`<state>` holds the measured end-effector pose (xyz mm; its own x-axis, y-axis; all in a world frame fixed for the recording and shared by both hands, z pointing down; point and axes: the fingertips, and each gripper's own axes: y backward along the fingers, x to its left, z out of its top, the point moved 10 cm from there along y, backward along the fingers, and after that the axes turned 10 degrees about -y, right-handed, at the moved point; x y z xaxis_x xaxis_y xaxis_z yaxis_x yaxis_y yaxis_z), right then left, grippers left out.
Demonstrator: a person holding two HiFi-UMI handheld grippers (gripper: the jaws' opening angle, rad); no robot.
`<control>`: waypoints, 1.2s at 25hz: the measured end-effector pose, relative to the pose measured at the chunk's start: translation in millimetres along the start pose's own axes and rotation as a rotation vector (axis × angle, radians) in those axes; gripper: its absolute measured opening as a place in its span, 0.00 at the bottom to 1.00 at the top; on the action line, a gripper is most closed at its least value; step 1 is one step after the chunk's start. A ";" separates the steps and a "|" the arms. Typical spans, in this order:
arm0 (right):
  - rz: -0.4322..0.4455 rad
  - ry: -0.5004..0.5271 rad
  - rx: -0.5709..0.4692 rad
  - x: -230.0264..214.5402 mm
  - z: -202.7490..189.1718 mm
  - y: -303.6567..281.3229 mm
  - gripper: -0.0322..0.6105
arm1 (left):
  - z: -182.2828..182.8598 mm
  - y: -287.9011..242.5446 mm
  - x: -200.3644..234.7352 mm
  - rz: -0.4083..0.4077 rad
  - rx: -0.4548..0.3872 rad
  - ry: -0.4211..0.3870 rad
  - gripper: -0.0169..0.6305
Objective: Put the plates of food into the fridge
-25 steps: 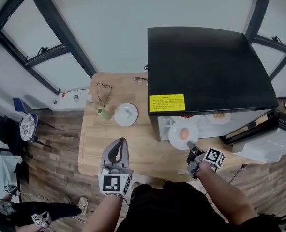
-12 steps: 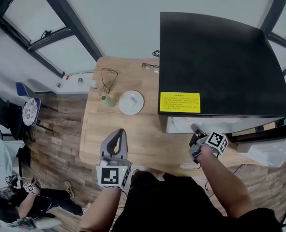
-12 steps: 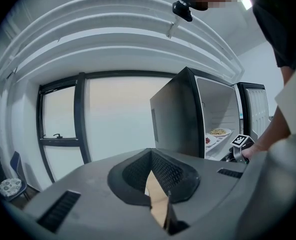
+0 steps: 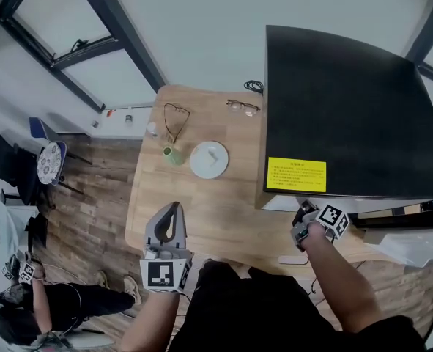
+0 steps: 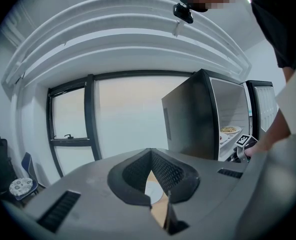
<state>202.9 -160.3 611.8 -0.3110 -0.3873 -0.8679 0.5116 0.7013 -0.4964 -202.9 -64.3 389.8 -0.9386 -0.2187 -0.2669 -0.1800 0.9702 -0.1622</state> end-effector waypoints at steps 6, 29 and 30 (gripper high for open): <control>-0.048 0.034 -0.019 13.3 3.7 -9.3 0.11 | -3.8 5.2 16.6 0.027 -0.019 -0.053 0.03; -0.267 0.399 -0.204 23.3 -3.6 22.9 0.41 | 20.5 6.2 17.1 -0.058 -0.103 -0.103 0.03; -0.260 0.401 -0.214 23.1 -4.4 27.5 0.41 | 20.0 6.8 16.5 -0.063 -0.106 -0.099 0.03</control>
<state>206.2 -147.3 578.2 -0.7099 -0.3347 -0.6197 0.2143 0.7355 -0.6428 -213.7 -63.4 365.3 -0.8918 -0.2834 -0.3528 -0.2725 0.9587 -0.0813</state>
